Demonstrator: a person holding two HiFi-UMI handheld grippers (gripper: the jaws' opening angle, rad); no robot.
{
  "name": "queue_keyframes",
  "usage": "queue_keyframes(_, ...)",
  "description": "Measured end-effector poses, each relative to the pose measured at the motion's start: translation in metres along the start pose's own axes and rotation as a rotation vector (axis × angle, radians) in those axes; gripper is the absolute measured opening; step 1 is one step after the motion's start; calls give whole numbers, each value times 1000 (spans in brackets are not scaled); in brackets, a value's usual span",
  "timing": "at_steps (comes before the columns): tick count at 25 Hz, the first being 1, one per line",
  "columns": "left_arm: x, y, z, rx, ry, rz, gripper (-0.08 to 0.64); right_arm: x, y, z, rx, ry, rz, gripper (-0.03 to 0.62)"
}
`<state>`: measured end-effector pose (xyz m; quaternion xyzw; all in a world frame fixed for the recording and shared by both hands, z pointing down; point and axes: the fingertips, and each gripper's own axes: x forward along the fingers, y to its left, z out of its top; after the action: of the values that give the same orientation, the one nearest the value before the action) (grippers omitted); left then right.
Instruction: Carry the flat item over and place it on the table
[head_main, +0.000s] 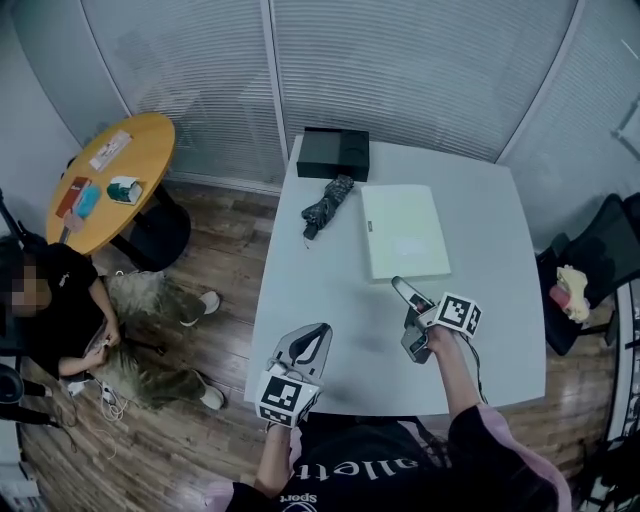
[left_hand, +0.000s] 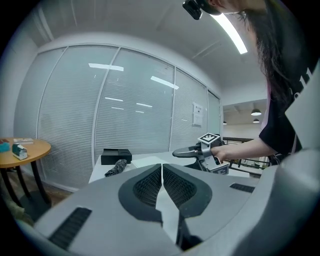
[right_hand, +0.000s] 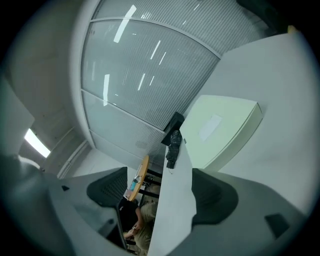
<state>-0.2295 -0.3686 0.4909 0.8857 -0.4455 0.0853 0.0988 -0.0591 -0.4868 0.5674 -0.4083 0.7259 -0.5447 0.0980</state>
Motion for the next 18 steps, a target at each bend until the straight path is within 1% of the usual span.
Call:
queue_keyframes(5, 3, -14, -2, -14, 9, -24, 28, -34, 23, -16, -104, 7, 3, 411)
queue_keyframes(9, 11, -26, -6, -5, 17, -44, 28, -53, 43, -30, -163, 16, 78, 410)
queue_keyframes(12, 14, -38, -3, 11, 18, -58, 28, -70, 47, -39, -205, 22, 76, 407)
queue_keyframes(14, 15, -47, 3, 21, 13, -65, 28, -81, 52, -43, -231, 24, 88, 396)
queue_keyframes(16, 14, -58, 6, 29, 15, -72, 28, -94, 62, -47, -239, 16, 110, 358)
queue_keyframes(18, 11, -71, 8, 36, 18, -76, 28, -109, 71, -52, -245, 4, 127, 271)
